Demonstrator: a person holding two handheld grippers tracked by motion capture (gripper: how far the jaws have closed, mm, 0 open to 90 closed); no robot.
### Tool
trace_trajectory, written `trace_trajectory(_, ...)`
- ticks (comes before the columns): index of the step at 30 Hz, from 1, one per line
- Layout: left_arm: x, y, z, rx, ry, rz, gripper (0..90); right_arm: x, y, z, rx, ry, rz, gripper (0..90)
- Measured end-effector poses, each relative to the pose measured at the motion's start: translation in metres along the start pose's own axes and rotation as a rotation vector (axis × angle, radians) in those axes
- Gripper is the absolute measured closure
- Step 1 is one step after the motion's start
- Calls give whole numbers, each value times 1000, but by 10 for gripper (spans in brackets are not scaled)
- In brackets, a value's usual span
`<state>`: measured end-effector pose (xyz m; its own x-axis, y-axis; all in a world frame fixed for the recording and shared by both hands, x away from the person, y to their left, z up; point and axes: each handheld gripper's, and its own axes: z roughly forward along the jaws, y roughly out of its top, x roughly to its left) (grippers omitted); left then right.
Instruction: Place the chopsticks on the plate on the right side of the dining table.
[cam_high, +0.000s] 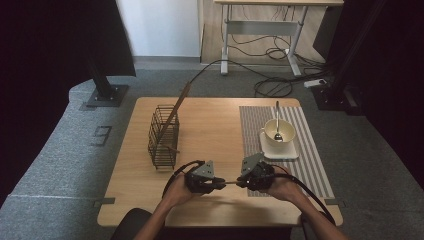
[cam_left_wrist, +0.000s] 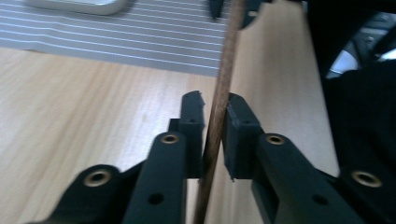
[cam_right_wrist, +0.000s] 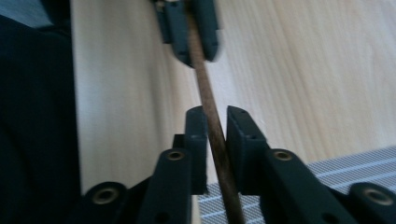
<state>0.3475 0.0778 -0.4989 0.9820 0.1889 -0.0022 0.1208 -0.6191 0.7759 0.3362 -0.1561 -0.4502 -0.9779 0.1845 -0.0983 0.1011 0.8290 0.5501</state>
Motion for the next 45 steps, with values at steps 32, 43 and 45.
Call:
trace_trajectory(32, 17, -23, -2, -92, 258, -236, 0, -17, -35, -32, -42, -64, 141, 825)
trace_trajectory(43, 18, -34, 8, -40, 263, -271, 0, -31, -52, -46, -68, -117, 222, 825)
trace_trajectory(45, 18, -35, 11, -16, 261, -266, 0, -34, -55, -49, -72, -126, 239, 825)
